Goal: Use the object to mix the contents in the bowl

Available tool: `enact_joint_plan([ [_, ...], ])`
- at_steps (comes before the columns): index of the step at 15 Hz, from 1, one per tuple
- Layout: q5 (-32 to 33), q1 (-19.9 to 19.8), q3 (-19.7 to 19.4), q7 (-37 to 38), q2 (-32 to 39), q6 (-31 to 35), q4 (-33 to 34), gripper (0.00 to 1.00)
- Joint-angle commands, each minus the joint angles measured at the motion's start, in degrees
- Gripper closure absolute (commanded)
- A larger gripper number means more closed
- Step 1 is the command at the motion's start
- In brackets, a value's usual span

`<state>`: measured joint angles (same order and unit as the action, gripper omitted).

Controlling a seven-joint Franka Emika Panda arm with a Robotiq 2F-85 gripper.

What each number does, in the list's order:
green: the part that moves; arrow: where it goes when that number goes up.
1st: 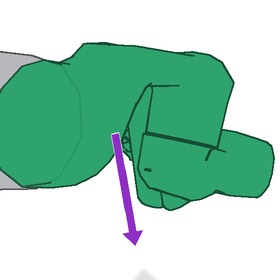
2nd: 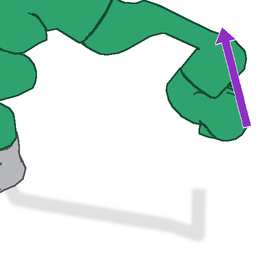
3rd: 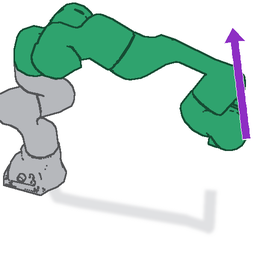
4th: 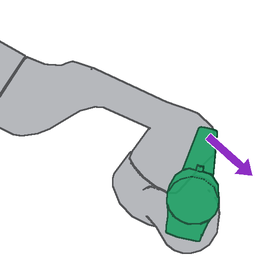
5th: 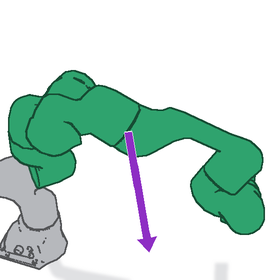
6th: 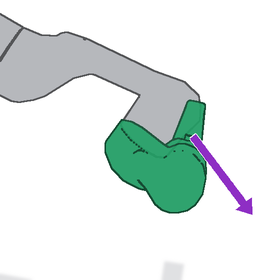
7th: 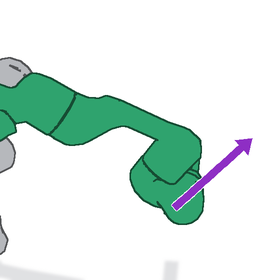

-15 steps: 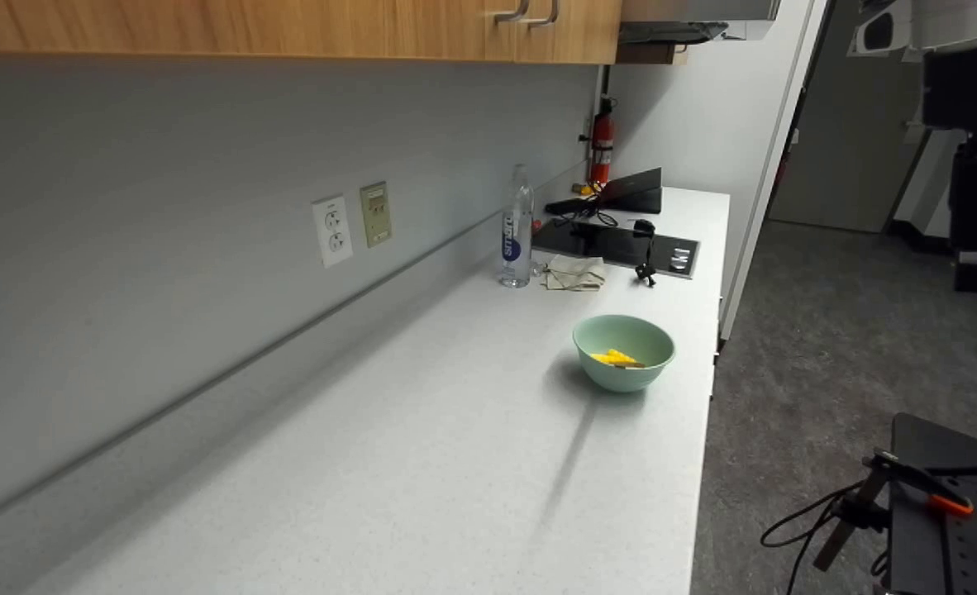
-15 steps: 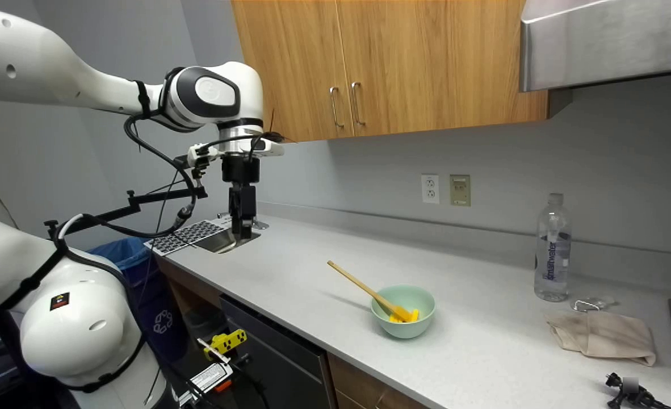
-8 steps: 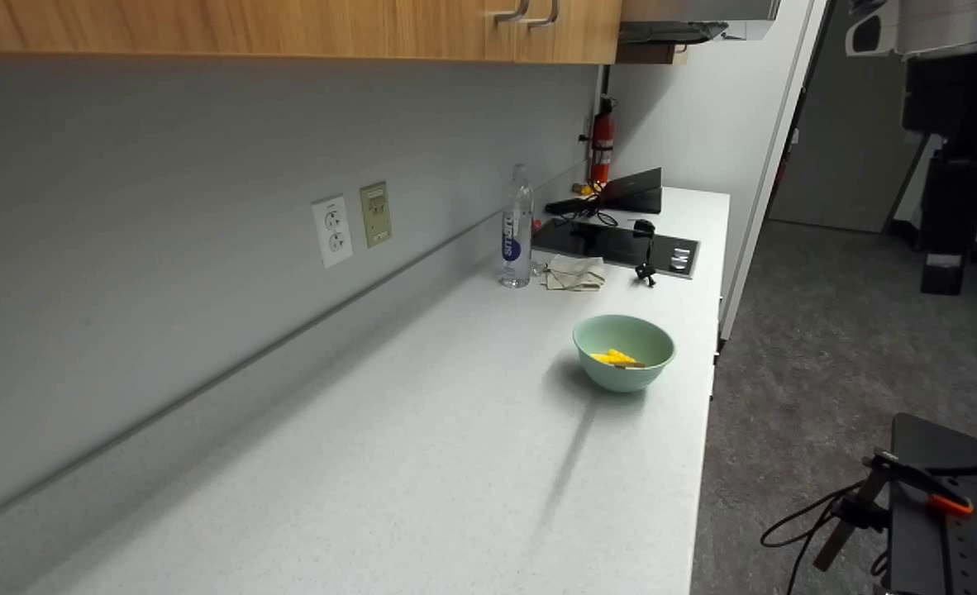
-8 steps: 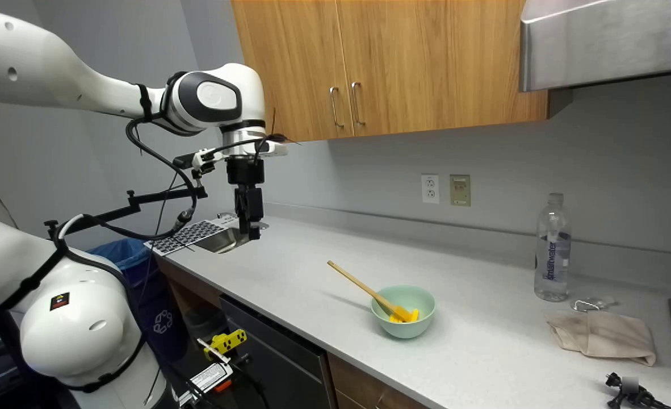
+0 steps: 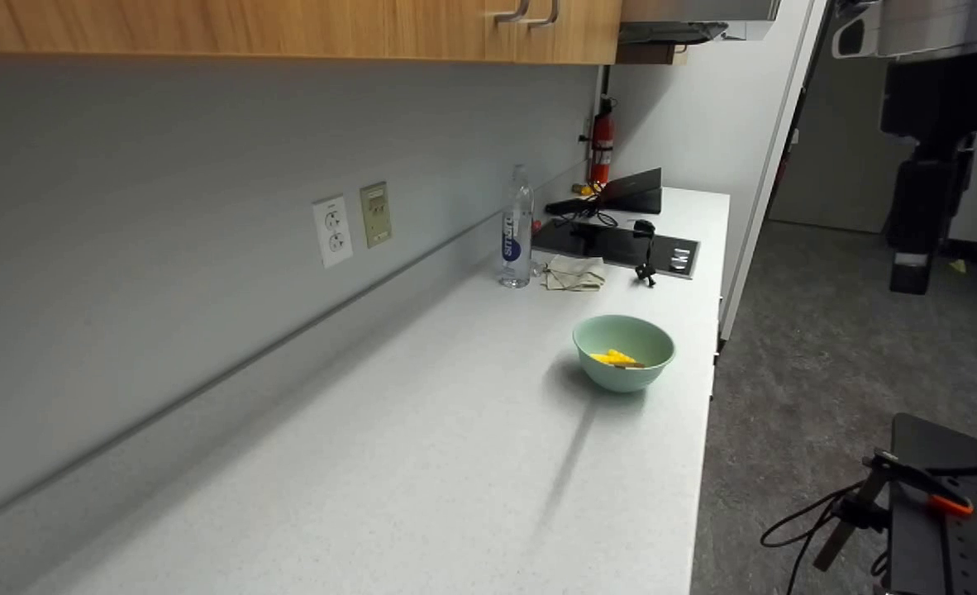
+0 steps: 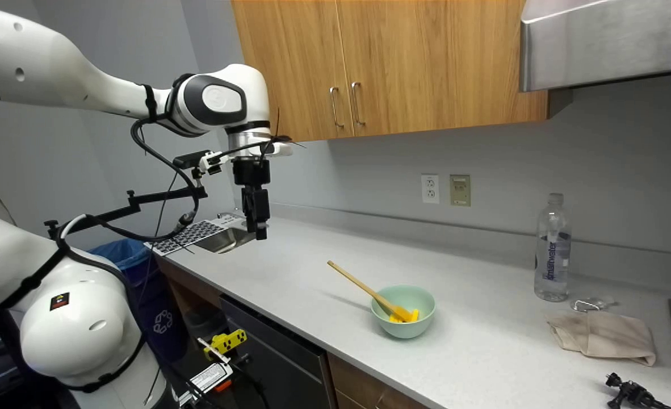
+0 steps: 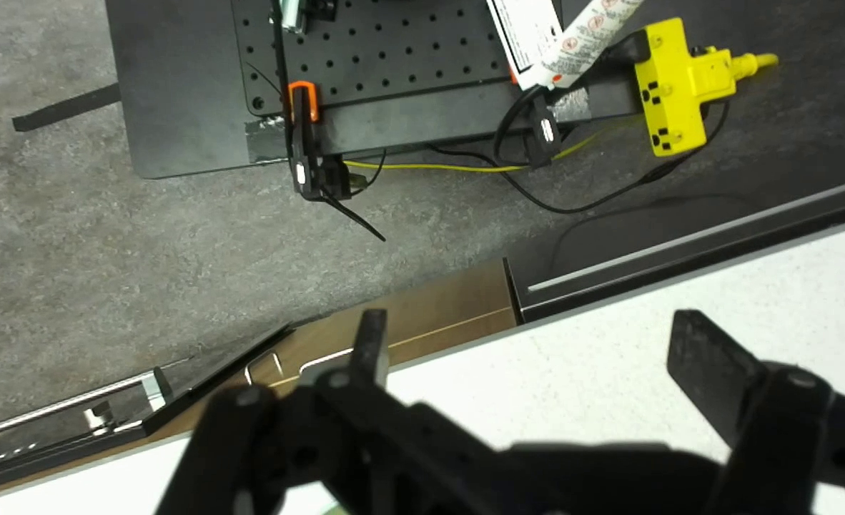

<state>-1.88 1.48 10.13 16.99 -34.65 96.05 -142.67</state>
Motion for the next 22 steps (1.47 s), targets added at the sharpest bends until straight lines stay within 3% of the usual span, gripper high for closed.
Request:
enact_joint_plan([
  [1,-3.62,-0.74,-1.84,3.12,3.9,5.23,1.0,0.0],
  [7,-9.79,-1.82,-4.6,6.91,10.88,13.98,2.81,0.0],
  [9,-8.63,-1.25,-4.02,6.13,10.59,16.66,2.5,0.0],
  [18,-5.14,-1.52,-3.29,5.2,11.19,17.06,1.84,0.0],
  [22,-2.49,-1.23,-6.09,-4.32,12.82,20.53,2.13,0.0],
])
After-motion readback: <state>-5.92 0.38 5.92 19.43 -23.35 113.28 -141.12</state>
